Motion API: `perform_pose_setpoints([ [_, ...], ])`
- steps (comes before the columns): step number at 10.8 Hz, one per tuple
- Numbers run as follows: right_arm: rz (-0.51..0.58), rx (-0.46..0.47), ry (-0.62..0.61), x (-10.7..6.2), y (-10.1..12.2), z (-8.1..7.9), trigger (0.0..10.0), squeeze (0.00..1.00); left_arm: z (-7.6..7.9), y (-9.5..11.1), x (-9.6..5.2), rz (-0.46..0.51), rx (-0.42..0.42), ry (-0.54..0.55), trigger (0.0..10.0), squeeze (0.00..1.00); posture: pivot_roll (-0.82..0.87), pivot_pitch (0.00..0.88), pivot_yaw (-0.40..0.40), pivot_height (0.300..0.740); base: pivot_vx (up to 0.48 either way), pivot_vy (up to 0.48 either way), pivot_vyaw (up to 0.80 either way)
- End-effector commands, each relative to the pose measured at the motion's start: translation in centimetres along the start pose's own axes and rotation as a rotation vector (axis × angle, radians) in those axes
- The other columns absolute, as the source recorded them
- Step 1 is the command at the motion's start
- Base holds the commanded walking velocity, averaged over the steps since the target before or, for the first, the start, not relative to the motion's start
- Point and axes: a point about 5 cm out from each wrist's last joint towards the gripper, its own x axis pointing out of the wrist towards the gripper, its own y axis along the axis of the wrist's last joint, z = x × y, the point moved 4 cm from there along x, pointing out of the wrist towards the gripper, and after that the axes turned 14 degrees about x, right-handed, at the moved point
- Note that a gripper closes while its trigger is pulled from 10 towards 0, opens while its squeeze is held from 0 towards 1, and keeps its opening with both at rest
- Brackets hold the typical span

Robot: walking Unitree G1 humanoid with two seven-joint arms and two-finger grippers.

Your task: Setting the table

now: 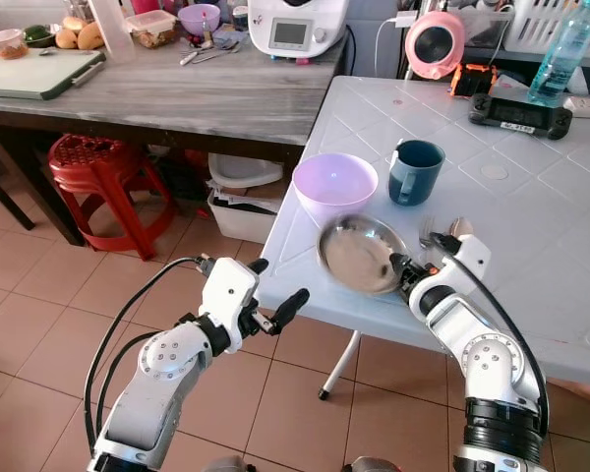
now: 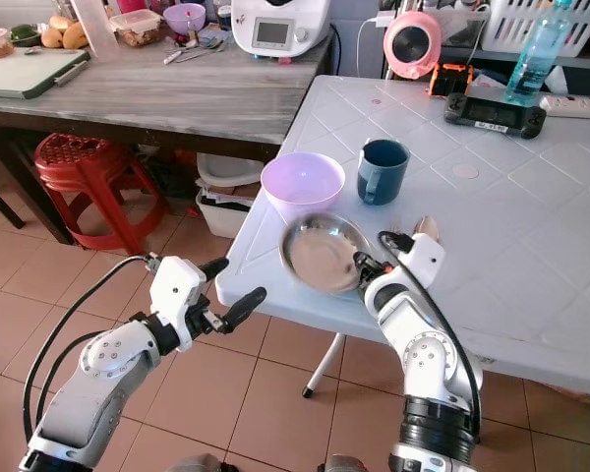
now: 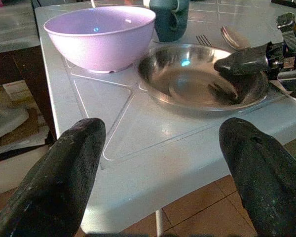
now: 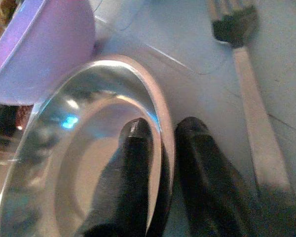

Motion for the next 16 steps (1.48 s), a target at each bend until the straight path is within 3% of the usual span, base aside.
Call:
perform_pose_setpoints([
  [1,-0.070,-0.058,-0.114,0.0,-1.8,2.7,10.0,0.00,-0.2,-0.2,-0.2,-0.012,0.013,0.010,10.0,0.00,-0.03,0.000,0.071,0.740,0.000,0.000,0.00],
  [5,-0.114,-0.100,-0.101,0.3,-1.8,2.2,10.0,0.00,0.0,-0.3,-0.2,-0.018,0.017,0.004,10.0,0.00,-0.02,0.000,0.066,0.740,0.000,0.000,0.00],
  [6,-0.144,-0.091,-0.095,0.5,-2.1,2.3,0.0,0.00,0.1,-0.4,-0.3,-0.024,0.019,0.000,10.0,0.00,-0.02,0.000,0.062,0.740,0.000,0.000,0.00],
  [9,-0.183,-0.080,-0.101,0.4,-2.4,2.8,0.0,0.00,0.2,-0.5,-0.3,-0.030,0.017,-0.004,10.0,0.00,-0.02,0.000,0.058,0.740,0.000,0.000,0.00],
  [11,-0.167,-0.015,-0.122,0.4,-2.3,3.3,0.0,0.00,0.1,-0.6,-0.4,-0.030,0.018,0.000,10.0,0.00,-0.02,0.000,0.058,0.740,0.000,0.000,0.00],
  [14,-0.113,0.053,-0.060,0.6,-2.0,1.6,0.0,0.00,-1.0,-1.4,-0.3,-0.050,0.014,0.043,10.0,0.00,-0.03,0.000,0.051,0.740,0.000,0.285,0.00],
  [16,-0.053,0.000,-0.030,0.5,-1.7,0.6,0.0,0.00,-1.7,-2.3,-0.6,-0.071,0.001,0.097,10.0,0.00,-0.03,0.000,0.057,0.740,0.000,0.480,0.00],
])
